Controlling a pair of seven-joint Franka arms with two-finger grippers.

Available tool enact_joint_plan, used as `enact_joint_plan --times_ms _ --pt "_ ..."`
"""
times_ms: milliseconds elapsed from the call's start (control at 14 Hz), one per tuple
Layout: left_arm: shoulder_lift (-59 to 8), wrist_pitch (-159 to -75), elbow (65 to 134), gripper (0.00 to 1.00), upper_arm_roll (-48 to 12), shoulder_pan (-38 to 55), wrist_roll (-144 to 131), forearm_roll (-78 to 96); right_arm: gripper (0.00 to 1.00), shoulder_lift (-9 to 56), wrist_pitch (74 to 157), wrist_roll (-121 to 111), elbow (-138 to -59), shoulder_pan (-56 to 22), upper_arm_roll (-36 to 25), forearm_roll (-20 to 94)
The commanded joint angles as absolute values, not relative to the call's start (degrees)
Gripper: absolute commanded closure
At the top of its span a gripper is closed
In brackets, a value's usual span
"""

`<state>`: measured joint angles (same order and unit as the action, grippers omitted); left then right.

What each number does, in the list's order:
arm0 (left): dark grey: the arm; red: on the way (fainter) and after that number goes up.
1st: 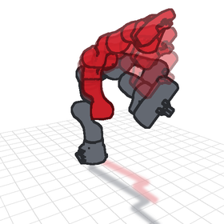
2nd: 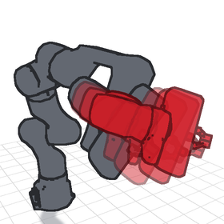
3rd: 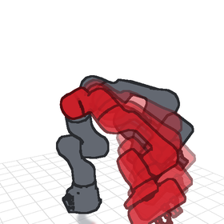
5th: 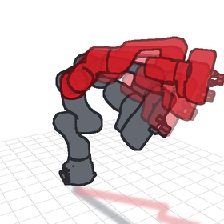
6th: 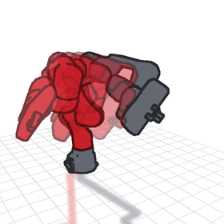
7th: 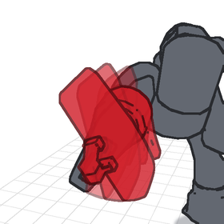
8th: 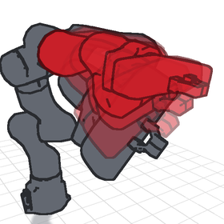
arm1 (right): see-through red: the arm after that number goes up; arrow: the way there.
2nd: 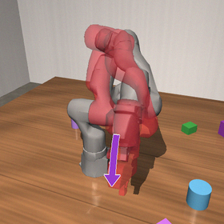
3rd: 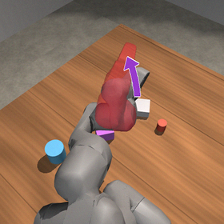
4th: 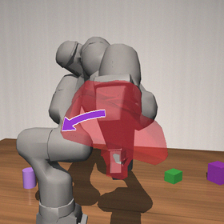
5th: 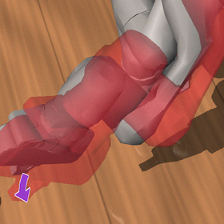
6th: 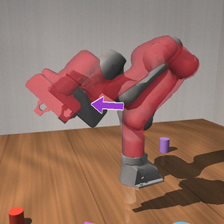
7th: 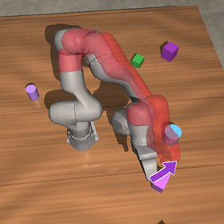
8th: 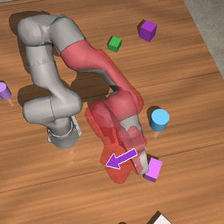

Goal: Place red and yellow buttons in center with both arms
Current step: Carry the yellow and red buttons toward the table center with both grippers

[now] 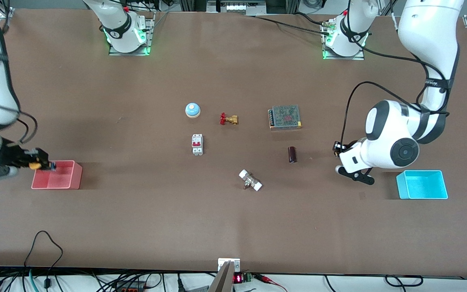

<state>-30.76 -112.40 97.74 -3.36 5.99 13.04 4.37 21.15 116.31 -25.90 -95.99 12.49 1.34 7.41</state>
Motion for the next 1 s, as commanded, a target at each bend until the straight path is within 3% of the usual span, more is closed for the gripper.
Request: enact_joint_plan --times_ms 0,357,786,857,929 --pt "-30.4 -118.4 101.8 0.68 -2.8 5.7 17.0 5.2 0.73 16.9 115.0 -15.5 -101.1 6.2 1.5 4.2" --pt "-29.6 -128.8 108.1 0.68 -3.3 5.6 22.1 5.4 0.73 18.4 130.1 1.3 -110.8 -5.9 1.8 0.5" --pt "-30.1 -129.0 108.6 0.65 -3.6 5.5 25.0 5.4 0.72 23.6 137.5 6.2 -113.3 -8.7 3.9 -0.3" --pt "-30.1 -128.9 108.6 0.55 -3.6 5.6 25.2 5.4 0.72 24.3 140.4 6.2 -114.9 -8.7 4.3 -0.3" --pt "-29.8 -128.8 108.6 0.29 -3.6 5.6 24.8 5.4 0.72 24.5 142.6 6.3 -116.1 -8.7 4.4 -0.3"
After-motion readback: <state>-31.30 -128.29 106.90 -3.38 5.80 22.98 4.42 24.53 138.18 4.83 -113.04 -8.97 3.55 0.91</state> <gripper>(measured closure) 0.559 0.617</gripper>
